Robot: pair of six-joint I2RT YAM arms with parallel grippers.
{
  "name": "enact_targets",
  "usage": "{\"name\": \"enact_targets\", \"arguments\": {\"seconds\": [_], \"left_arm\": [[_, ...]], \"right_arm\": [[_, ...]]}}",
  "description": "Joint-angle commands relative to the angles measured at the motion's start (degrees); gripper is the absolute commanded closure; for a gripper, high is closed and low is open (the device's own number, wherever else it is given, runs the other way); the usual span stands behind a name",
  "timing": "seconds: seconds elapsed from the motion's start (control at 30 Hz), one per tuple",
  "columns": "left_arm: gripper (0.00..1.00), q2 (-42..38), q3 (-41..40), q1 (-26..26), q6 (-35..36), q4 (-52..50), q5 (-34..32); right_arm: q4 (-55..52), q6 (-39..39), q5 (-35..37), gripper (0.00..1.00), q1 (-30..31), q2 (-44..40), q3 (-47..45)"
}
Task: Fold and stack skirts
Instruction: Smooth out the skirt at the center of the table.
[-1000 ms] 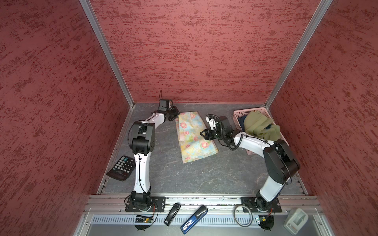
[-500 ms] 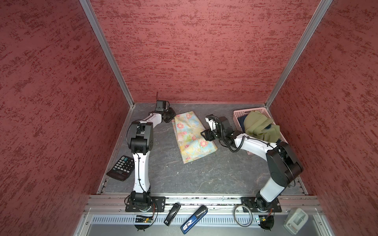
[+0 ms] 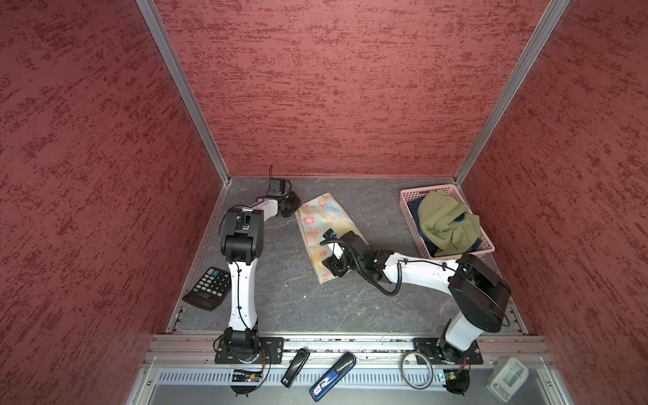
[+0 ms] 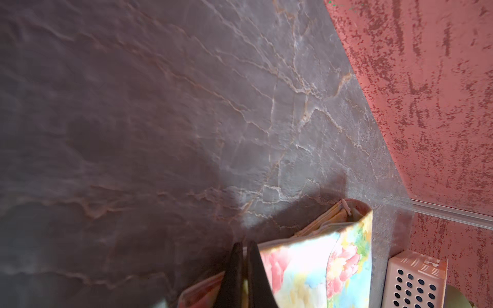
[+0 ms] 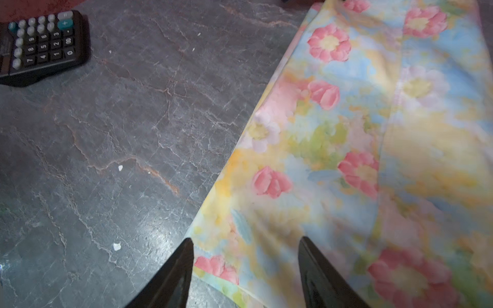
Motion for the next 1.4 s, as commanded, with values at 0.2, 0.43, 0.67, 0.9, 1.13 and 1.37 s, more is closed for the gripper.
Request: {"name": "enact_targets", "arguments": {"seconds": [0.2,0.43,0.67,0.9,1.13,1.37], "left_arm": [[1.00,-1.42,-1.74,0.36,1.31,1.05,0.80],[1.00,-1.68,-2.21,0.19,1.05,1.68,1.10],[1.00,-1.87,-2.59,0.27,0.82,2.30,1.56],[1.00,-2.01,-2.75,0.18,0.70,2.70,1.90],[1.00,-2.12,-2.65,0.12,0.42,2.83,2.14],[1.00,-2.72,-2.01,0.11,-0.84,3.20,3.23]], "right_arm": [[1.24,0.23,7.63,0.37,5.78,2.12,-0.04],[1.45,2.25,7.63,0.41,7.39,7.51,1.94],[1.78,3.15,8.37,0.48,7.67,9.82,3.87],[2.61,4.75,9.20,0.64,7.79,11.03,3.97],[2.43,4.99,9.69,0.96,7.73,10.38,4.17],[3.48,2.98,12.04,1.00,6.92,4.25,1.20]]}}
